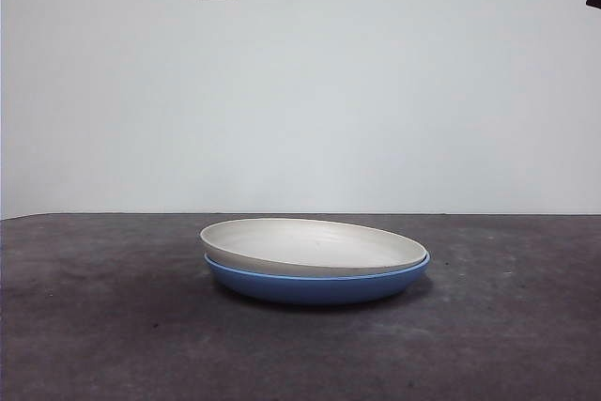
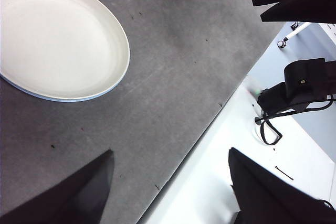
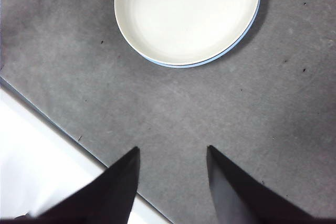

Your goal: Pick up the white plate, put it on the blue plate, put it on desk

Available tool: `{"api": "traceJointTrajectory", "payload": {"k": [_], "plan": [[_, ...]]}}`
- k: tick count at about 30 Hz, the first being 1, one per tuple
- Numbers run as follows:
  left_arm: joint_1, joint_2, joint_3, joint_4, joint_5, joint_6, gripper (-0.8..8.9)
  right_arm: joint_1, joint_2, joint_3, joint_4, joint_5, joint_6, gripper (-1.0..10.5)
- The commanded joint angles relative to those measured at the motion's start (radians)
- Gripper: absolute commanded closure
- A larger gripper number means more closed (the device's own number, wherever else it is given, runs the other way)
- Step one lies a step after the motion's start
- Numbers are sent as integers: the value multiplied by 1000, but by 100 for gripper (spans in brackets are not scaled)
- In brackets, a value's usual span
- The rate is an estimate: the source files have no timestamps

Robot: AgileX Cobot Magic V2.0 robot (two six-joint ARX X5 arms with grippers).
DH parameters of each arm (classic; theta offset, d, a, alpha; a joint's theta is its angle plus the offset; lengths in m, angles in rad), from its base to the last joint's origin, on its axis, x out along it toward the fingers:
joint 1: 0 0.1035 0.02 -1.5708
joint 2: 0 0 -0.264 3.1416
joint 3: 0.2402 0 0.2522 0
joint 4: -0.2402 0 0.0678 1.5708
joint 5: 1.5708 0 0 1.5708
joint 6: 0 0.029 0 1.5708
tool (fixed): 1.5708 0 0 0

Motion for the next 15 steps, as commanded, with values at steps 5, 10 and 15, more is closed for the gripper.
{"api": "traceJointTrajectory", "payload": {"k": [5,10,15], "plan": [[-5,4,9,8,6,1,810,8,7,16,2,-1,-23,934],[-5,4,9,8,6,2,797,8,7,17,10,0,-29,940],[-5,4,9,8,6,2,797,8,7,17,35,0,-30,940]]}}
